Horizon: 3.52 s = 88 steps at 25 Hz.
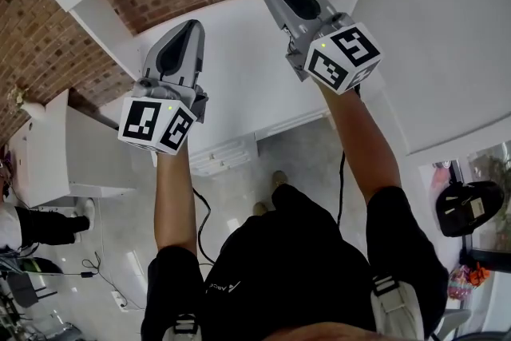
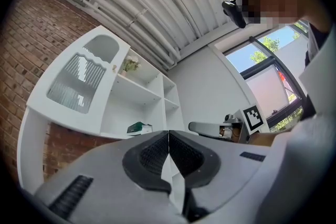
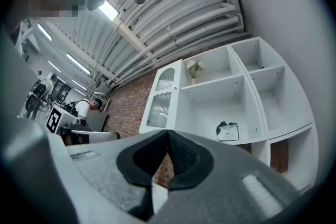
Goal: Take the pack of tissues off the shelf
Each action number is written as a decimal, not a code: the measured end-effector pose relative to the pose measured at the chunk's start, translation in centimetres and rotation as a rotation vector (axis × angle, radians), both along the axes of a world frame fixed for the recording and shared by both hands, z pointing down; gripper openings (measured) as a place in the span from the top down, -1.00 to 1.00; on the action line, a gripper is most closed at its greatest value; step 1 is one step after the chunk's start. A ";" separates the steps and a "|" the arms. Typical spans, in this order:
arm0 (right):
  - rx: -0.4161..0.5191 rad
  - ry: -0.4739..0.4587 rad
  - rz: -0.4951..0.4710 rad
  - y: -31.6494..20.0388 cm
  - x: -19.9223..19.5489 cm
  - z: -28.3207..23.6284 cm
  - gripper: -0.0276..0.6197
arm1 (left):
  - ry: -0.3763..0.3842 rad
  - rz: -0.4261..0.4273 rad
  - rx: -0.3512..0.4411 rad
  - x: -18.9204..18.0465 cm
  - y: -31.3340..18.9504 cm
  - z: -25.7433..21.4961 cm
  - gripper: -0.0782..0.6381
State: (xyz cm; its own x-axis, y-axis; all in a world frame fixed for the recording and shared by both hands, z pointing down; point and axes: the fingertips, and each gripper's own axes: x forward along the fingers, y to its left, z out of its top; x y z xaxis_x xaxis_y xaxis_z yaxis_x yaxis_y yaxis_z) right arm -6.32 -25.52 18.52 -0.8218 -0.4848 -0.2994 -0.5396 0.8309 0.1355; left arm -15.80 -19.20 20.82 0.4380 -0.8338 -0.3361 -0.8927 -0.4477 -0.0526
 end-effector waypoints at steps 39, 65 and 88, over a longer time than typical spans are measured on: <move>-0.152 0.185 0.367 -31.8 -6.1 -5.5 -0.54 | -0.004 0.100 0.041 -2.7 -20.9 -3.3 0.78; -0.378 0.387 0.474 -38.7 -8.3 -3.1 -0.67 | 0.020 0.156 0.026 -5.4 -23.6 -1.6 0.78; -0.210 0.232 0.422 -33.3 -4.7 -4.5 -0.09 | 0.006 0.162 0.043 -4.2 -22.4 -2.5 0.78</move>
